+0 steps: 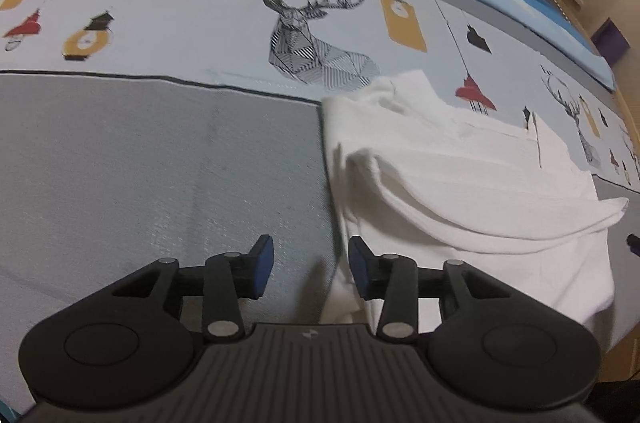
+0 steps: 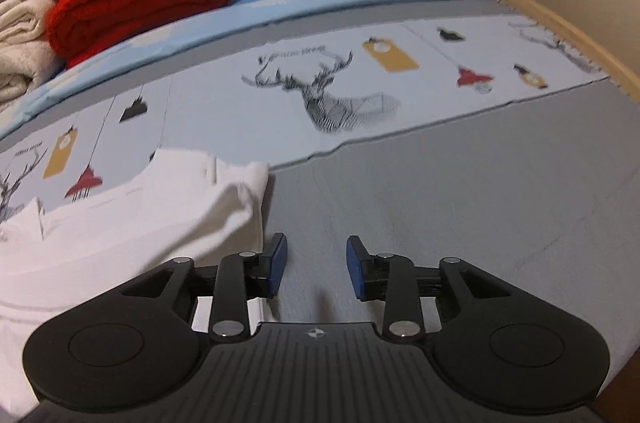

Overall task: Fold small clothes
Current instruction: 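Open both tools and release the folded hem onto the shirt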

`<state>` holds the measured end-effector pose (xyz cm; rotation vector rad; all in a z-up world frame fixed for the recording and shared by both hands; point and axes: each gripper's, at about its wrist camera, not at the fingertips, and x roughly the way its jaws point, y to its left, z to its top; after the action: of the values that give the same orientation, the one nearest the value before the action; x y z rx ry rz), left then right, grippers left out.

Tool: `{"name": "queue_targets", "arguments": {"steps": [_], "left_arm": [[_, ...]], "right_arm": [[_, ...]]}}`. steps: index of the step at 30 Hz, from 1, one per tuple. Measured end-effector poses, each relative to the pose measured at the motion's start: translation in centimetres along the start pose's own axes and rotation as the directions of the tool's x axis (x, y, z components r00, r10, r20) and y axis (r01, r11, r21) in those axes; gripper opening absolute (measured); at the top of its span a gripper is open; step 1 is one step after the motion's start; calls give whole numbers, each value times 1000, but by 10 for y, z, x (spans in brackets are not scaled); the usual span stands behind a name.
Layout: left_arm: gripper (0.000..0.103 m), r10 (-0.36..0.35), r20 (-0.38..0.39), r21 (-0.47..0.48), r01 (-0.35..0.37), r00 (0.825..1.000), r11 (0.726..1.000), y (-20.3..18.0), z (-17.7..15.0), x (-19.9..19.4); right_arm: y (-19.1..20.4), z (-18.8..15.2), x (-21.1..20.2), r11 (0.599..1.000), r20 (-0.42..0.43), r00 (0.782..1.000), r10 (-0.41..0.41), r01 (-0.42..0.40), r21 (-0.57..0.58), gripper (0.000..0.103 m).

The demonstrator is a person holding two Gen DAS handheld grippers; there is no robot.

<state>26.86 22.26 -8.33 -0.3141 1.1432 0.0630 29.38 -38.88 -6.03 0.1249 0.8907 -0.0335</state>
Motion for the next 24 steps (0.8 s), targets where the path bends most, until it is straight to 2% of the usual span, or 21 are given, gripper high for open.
{"name": "queue_targets", "arguments": {"steps": [6, 11, 15, 19, 24], "left_arm": [[51, 7, -52, 49, -4, 999, 999, -15, 3, 15], [52, 40, -33, 50, -38, 999, 998, -22, 11, 21], [52, 57, -24, 54, -56, 998, 997, -29, 20, 29], [52, 36, 2, 38, -36, 999, 999, -33, 33, 36], [52, 12, 21, 20, -13, 1000, 1000, -34, 47, 48]], "right_arm": [[10, -7, 9, 995, -75, 995, 63, -68, -70, 37], [28, -7, 23, 983, -105, 994, 43, -60, -171, 37], [43, 2, 40, 980, -119, 992, 42, -64, -188, 37], [54, 11, 61, 976, -128, 991, 37, -64, -208, 37], [55, 28, 80, 985, -101, 994, 35, -52, -164, 41]]}}
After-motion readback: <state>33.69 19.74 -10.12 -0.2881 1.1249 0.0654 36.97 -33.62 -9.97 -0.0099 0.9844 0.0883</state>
